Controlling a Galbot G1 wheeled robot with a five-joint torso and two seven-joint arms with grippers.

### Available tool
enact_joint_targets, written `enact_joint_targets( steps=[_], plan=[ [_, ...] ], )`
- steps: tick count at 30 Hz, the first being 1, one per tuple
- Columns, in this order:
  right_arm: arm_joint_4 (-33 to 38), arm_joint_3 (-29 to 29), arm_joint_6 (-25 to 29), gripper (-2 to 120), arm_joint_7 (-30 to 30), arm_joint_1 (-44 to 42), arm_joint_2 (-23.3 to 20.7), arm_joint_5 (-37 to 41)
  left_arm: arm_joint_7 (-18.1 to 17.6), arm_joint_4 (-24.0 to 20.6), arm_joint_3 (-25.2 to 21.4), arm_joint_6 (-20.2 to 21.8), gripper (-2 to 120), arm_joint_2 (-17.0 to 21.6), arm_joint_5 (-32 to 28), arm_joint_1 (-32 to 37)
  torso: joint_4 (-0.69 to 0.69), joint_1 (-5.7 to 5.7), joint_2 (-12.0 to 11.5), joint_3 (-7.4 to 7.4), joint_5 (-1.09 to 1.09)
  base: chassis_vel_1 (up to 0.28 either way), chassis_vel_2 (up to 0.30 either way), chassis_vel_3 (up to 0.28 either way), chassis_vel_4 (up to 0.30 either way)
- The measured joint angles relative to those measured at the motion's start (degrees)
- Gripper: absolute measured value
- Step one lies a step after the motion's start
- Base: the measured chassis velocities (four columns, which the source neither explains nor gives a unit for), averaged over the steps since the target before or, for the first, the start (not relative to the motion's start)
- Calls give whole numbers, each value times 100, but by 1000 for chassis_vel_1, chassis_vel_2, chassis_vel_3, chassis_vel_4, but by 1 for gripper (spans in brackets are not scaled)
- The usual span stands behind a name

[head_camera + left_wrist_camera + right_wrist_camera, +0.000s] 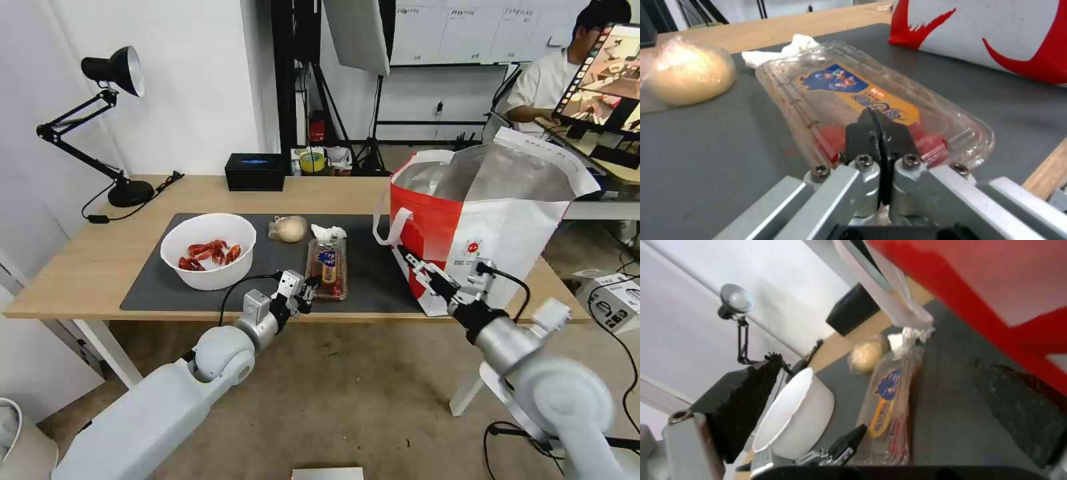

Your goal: Pick up the trash from the table and place it into the takeout bag.

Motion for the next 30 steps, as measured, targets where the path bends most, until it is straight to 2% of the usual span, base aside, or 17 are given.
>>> enact_joint_targets(
  steps=[14,22,30],
  plan=[
    [-1243,-1086,-568,100,733,1375,471,152,-54,-30,-7,-25,0,22,-44,57,1,0,0,0,-1,0,0,0,0],
    [-1769,-1492,-958,100,1296,2014,581,193,-60,6,11,-45,0,-21,-55,27,1,0,0,0,-1,0,0,0,0],
    [-2091,-1727,-1197,100,1596,2448,692,236,-59,30,-23,-85,0,-19,-72,38,0,1,0,0,0,0,0,0,0]
  ],
)
